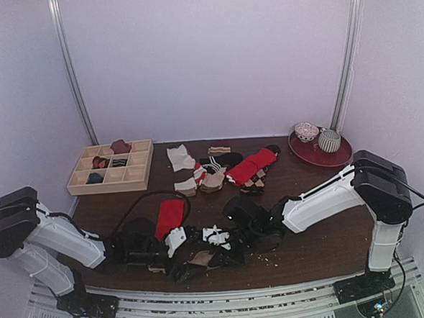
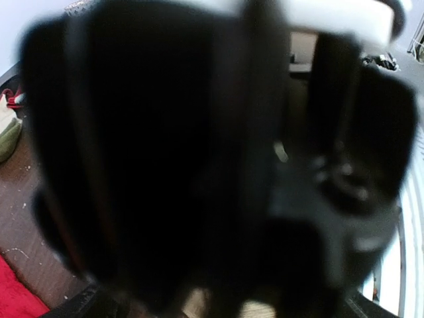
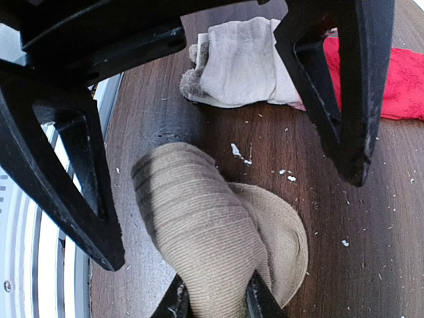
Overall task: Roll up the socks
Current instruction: Roll the sock at the center of the board, then pick up the sock from the center of the board, then place the sock in the storage box.
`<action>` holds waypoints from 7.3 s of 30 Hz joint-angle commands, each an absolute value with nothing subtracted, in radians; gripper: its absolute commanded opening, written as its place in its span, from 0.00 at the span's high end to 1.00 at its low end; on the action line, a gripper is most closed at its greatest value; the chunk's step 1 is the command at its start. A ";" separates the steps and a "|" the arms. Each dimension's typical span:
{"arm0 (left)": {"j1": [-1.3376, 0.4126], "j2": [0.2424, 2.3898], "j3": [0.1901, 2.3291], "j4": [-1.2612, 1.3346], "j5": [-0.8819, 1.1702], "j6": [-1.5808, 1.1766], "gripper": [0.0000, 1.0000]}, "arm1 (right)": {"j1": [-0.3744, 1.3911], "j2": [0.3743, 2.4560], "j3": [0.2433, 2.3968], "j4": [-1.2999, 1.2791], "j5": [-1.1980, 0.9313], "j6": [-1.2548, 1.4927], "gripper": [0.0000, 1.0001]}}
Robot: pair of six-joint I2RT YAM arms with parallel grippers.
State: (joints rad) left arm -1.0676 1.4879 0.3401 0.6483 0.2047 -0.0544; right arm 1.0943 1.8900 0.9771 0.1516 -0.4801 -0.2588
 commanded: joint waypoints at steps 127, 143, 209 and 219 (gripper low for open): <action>-0.888 1.593 0.166 1.061 0.433 -0.328 0.10 | 1.044 2.040 0.917 -0.088 -0.334 -0.171 0.79; -0.888 1.828 0.313 1.141 0.550 -0.298 0.11 | 1.044 2.039 0.920 -0.077 -0.330 -0.154 0.79; -0.478 1.402 0.746 0.380 0.053 -0.098 1.00 | 0.852 1.101 0.412 0.455 -0.340 0.201 0.33; -0.263 1.339 0.675 0.432 -0.138 -0.013 1.00 | 0.792 1.210 0.374 0.624 -0.487 0.211 0.35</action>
State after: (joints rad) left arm -0.3065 1.3476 0.6884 0.3882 -0.0521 -0.0975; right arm 0.8131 1.1732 0.3954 0.5095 -0.4099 0.1913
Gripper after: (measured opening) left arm 0.104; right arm 0.650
